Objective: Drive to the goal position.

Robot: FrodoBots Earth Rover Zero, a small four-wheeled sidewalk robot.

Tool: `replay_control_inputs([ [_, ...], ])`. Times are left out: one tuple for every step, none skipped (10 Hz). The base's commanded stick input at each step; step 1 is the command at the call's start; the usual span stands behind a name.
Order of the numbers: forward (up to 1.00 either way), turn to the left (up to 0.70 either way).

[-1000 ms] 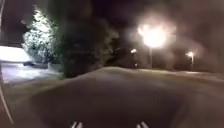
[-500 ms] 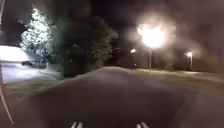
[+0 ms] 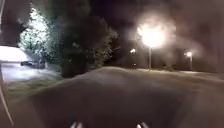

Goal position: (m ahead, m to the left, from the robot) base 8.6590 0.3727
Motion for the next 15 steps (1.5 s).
replay_control_inputs([
  [0.50,0.00],
  [0.50,0.00],
  [0.50,0.00],
  [0.50,0.00],
  [0.50,0.00],
  [0.50,0.00],
  [0.50,0.00],
  [0.50,0.00],
  [0.50,0.00],
  [0.50,0.00],
  [0.50,0.00],
  [0.50,0.00],
  [0.50,0.00],
  [0.50,0.00],
  [0.50,0.00],
])
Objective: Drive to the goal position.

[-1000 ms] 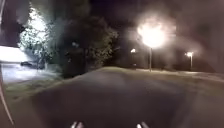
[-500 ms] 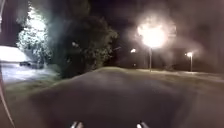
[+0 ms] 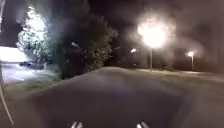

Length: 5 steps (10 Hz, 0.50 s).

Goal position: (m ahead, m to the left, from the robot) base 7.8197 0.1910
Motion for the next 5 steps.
replay_control_inputs([
  [0.50,0.00],
  [0.50,0.00],
  [0.50,0.00],
  [0.50,0.00],
  [0.50,0.00],
])
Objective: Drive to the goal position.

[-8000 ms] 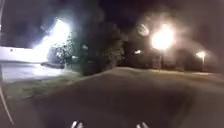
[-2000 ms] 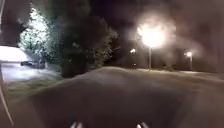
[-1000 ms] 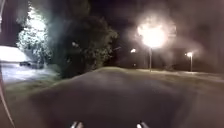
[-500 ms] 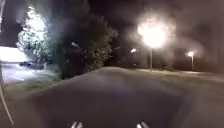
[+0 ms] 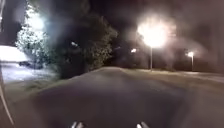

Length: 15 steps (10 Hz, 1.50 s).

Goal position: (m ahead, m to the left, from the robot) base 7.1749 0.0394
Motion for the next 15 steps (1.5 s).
replay_control_inputs([
  [0.50,0.00],
  [0.50,0.00],
  [0.50,0.00],
  [0.50,0.00],
  [0.50,0.00],
  [0.50,0.00],
  [0.50,0.00],
  [0.50,0.00],
  [0.50,0.00],
  [0.50,0.00],
  [0.50,0.00],
  [0.50,0.00],
  [0.50,0.00],
  [0.50,0.00],
  [0.50,0.00],
])
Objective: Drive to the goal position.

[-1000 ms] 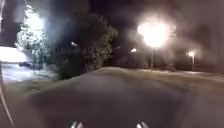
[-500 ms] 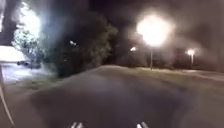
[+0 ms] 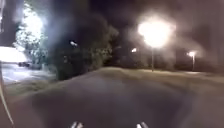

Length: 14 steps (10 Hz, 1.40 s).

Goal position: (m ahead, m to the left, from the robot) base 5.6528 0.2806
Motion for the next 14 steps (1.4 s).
replay_control_inputs([
  [0.50,0.00],
  [0.50,0.00],
  [0.50,0.00],
  [0.50,0.00],
  [0.50,0.00],
  [0.50,0.00],
  [0.50,0.00],
  [0.50,0.00],
  [0.50,0.00],
  [0.50,0.00],
  [0.50,0.00],
  [0.50,0.00],
  [0.50,0.00],
  [0.50,0.00],
])
